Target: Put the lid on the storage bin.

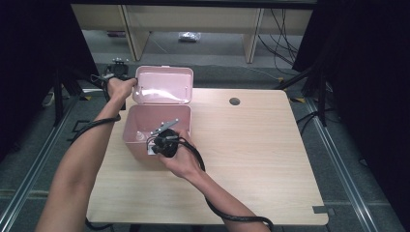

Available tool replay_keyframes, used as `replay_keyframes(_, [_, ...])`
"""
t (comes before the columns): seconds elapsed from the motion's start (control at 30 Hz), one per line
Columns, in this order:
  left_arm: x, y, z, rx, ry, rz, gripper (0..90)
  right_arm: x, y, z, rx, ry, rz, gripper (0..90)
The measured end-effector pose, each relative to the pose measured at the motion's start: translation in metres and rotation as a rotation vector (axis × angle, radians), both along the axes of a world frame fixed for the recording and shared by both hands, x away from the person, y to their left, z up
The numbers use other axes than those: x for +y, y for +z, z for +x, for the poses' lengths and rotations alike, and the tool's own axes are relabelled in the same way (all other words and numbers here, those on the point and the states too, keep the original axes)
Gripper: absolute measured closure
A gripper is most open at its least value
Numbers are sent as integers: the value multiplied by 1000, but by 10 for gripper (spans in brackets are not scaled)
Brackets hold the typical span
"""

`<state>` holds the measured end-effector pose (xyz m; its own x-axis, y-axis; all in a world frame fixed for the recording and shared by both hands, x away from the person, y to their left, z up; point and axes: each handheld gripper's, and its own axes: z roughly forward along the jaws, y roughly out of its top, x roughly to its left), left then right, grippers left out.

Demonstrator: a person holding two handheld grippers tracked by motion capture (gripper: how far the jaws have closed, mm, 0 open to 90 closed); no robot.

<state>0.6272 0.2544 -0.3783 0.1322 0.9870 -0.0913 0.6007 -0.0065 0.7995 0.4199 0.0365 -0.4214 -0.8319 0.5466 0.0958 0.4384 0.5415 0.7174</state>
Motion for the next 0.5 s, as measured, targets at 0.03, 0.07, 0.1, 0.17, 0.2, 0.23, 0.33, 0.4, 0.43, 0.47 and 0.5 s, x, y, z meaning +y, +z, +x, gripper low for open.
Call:
replay_keyframes(0.03, [0,1,-1,-2,-1,0,871,0,0,0,-1,0,-4,900])
replay_keyframes(0.07, [0,1,-1,-10,3,-4,871,0,0,0,5,-4,-2,900])
replay_keyframes(0.1, [-1,2,-2,-14,2,-4,871,0,1,-1,13,-8,-2,900])
replay_keyframes(0.17, [0,3,-3,-24,-4,-1,871,0,1,0,21,-8,1,900])
replay_keyframes(0.2, [1,4,-4,-30,-6,-1,871,0,2,0,22,-8,2,900])
replay_keyframes(0.23, [1,4,-5,-33,-7,-2,871,0,2,0,30,-15,-1,900])
replay_keyframes(0.33, [1,7,-8,-49,-5,-13,873,0,2,0,20,-9,2,900])
replay_keyframes(0.4, [1,8,-9,-59,-2,-21,876,0,2,0,18,-11,-2,900])
replay_keyframes(0.43, [1,9,-10,-61,-4,-19,876,0,2,0,23,-12,1,900])
replay_keyframes(0.47, [1,10,-11,-67,-7,-23,877,0,2,0,25,-15,3,900])
replay_keyframes(0.5, [2,10,-12,-72,-5,-23,879,1,2,1,18,-16,1,900])
